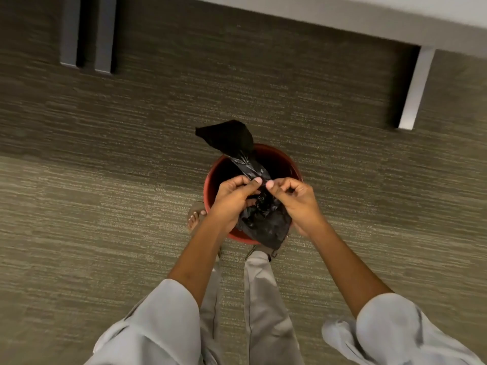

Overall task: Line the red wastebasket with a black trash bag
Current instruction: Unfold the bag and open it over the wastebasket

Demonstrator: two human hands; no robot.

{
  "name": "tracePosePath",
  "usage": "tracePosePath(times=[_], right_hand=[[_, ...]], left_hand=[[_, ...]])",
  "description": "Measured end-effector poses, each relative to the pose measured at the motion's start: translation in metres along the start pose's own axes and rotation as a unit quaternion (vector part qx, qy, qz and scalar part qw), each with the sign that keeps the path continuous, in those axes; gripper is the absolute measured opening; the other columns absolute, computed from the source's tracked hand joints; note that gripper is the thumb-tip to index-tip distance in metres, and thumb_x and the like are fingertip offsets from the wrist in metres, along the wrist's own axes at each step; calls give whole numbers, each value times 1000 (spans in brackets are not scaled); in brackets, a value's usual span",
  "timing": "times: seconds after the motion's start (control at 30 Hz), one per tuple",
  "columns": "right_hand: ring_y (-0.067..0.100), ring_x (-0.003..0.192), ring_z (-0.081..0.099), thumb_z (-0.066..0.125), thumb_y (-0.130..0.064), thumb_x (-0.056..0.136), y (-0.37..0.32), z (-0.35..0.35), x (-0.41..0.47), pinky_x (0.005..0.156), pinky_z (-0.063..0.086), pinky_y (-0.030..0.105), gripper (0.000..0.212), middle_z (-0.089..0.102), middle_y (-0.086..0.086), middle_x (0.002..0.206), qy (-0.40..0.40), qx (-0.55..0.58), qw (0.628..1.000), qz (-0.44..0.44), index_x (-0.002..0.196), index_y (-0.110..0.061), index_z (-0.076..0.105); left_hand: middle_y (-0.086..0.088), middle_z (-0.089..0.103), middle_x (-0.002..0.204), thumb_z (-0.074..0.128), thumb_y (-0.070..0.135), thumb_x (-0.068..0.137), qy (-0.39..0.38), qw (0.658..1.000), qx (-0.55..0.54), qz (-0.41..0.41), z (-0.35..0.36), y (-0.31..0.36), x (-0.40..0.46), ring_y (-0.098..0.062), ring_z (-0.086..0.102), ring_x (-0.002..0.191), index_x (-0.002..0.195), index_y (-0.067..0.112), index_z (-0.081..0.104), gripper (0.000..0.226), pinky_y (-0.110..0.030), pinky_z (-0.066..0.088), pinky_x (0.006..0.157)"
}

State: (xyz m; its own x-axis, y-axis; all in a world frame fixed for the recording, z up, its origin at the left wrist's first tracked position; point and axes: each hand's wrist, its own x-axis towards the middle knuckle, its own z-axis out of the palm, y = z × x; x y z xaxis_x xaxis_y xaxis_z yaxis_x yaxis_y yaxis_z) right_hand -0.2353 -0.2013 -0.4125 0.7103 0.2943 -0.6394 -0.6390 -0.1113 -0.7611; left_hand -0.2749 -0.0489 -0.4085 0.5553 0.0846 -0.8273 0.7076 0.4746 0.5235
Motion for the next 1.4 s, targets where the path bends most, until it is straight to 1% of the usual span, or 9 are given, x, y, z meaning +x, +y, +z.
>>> tracePosePath(times=[0.17, 0.37, 0.47, 0.6, 0.77, 0.9, 1.1, 1.3, 1.4], right_hand=[[11, 79, 68, 70, -14, 89, 6, -10, 15, 89, 53, 34, 36, 67, -7, 67, 88, 70, 993, 36, 63, -16, 45], [3, 72, 66, 67, 5, 87, 18, -44, 33, 74, 54, 22, 28, 64, 0, 74, 187, -83, 977, -60, 75, -18, 54], [4, 81, 64, 51, 12, 85, 23, -64, 43, 78, 48, 17, 44, 65, -3, 84, 173, -243, 950, -89, 75, -30, 60], [8, 85, 62, 41, 11, 84, 27, -75, 49, 79, 43, 8, 43, 70, 0, 92, 134, -342, 929, -50, 72, -21, 68], [-3, 79, 61, 70, -25, 87, 27, -83, 58, 74, 41, 1, 11, 72, -5, 95, 45, -457, 887, -40, 90, -15, 75], [11, 93, 65, 86, -32, 72, 26, -90, 64, 85, 48, 20, 34, 73, 0, 104, -7, -523, 849, -77, 99, -15, 74], [20, 109, 64, 66, -11, 90, 19, -95, 80, 96, 41, 22, 15, 71, 0, 116, -32, -564, 825, -31, 100, -22, 71], [9, 112, 52, 42, -4, 101, 14, -107, 91, 75, 38, 7, 43, 55, -10, 133, -83, -529, 844, 32, 116, -37, 67], [20, 130, 48, 39, 0, 100, 11, -111, 100, 92, 38, 15, 52, 50, -1, 145, -101, -544, 833, 31, 131, -36, 60]], left_hand=[[-5, 59, 70, 65, 4, 89, 55, 998, -39, 16, -18, -8, 13, -11, 66, 69, 65, 13, 51, 30, -22, 57, 63], [10, 65, 64, 47, -19, 86, 168, 982, 45, 80, -48, -10, 27, -2, 66, 67, 76, 18, 42, 38, -22, 55, 66], [-9, 71, 102, 39, -21, 82, 147, 968, 154, 136, -64, -10, 28, -18, 66, 107, 71, 18, 50, 42, -40, 52, 98], [-2, 68, 112, 36, -20, 79, 95, 931, 329, 126, -79, -9, 35, -15, 59, 114, 71, 19, 73, 54, -37, 43, 111], [-14, 71, 107, 40, -9, 83, 56, 844, 529, 62, -90, -7, 45, -29, 64, 106, 94, 4, 73, 37, -41, 53, 97], [-16, 64, 102, 47, 5, 89, 54, 788, 612, 35, -97, -1, 48, -34, 62, 98, 101, 2, 66, 22, -47, 54, 89], [-19, 59, 120, 47, -1, 89, 14, 778, 621, 93, -113, -2, 53, -37, 59, 108, 124, 8, 62, 39, -50, 51, 95], [-20, 53, 129, 57, 4, 82, 50, 772, 629, 80, -119, -9, 60, -42, 55, 117, 136, 7, 50, 54, -47, 48, 99], [-21, 51, 134, 62, 10, 84, 55, 735, 672, 71, -118, -7, 68, -44, 55, 116, 140, 11, 47, 58, -47, 48, 100]])
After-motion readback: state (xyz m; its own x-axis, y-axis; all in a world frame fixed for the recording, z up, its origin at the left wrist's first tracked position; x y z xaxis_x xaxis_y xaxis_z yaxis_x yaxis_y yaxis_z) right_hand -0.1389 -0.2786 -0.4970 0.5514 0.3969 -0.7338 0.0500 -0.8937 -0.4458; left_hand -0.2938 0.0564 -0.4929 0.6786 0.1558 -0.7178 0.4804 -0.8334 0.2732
